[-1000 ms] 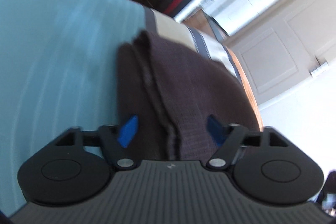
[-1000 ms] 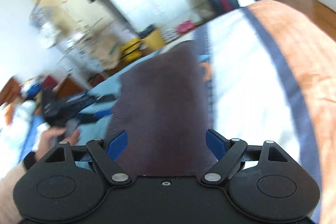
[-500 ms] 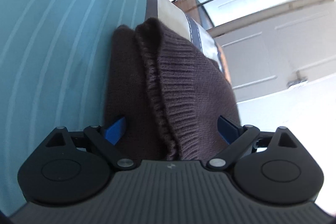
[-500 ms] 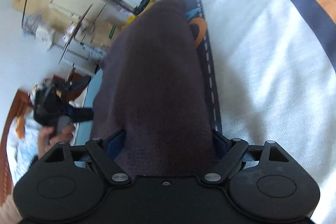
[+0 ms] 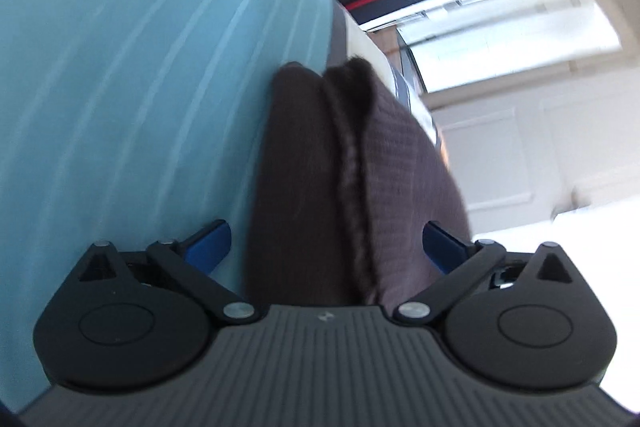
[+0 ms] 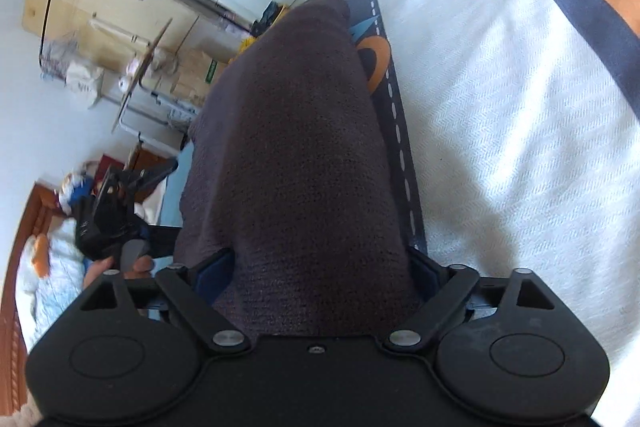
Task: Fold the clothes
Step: 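Lift the sweater bundle with both grippers and carry it toward the pillows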
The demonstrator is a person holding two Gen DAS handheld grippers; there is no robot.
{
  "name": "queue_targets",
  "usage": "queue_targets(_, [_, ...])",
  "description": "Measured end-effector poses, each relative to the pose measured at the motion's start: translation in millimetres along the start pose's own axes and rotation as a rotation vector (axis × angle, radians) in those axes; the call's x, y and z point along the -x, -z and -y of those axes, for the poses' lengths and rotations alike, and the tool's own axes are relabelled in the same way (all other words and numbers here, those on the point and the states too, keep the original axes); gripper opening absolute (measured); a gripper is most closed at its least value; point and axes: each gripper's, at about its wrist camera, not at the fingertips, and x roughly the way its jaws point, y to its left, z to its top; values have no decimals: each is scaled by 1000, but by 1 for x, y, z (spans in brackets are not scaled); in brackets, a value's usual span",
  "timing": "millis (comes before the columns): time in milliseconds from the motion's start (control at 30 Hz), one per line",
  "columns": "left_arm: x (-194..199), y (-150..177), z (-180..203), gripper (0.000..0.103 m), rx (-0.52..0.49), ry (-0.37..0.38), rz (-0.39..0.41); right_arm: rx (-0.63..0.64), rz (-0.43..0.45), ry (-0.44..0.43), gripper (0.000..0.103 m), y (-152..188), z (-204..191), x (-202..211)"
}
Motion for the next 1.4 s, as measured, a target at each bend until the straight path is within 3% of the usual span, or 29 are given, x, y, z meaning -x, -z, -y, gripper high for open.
queue_targets(33, [-6,-2,5,103,-4,-10,-2,11,8,6,94,1,-2,-1])
queue_targets(67, [-15,0,18,94,-79,-73,-16,22,17,12,94,1,-4,-1])
queue_targets(100, [-23,1,32,66,-154,-136,-29,46,28,18,90,2,-6,-1])
queue_targets(133, [-31,3,45,59,-229,-200,-42,82,44,25,86,3,-10,-2])
queue_targets(167, [-36,5,58,53,-300,-257,-48,120,60,33,70,4,-14,-3])
queue_targets(200, [-33,13,68,44,-356,-288,-20,161,83,50,67,5,-19,-4])
queue_targets(300, [-23,37,98,29,-525,-383,65,274,140,102,56,9,-39,-5])
queue_targets(400, [-13,61,127,27,-683,-470,148,276,208,83,50,11,-62,6])
queue_targets(500, [8,67,131,26,-664,-434,192,279,247,2,48,22,-86,18])
queue_targets(633, [50,59,137,26,-633,-414,239,411,246,-61,47,43,-124,29])
queue_targets(800, [125,74,154,26,-731,-421,326,406,259,-140,47,54,-144,38])
queue_targets(933, [177,84,160,26,-749,-392,364,416,273,-210,47,67,-163,45])
queue_targets(1033, [210,83,161,26,-772,-420,362,506,228,-253,46,74,-193,48])
queue_targets(1200, [305,65,144,26,-750,-438,400,575,181,-313,46,81,-264,26])
queue_targets(1400, [425,23,110,26,-725,-562,480,644,95,-402,46,108,-361,-49])
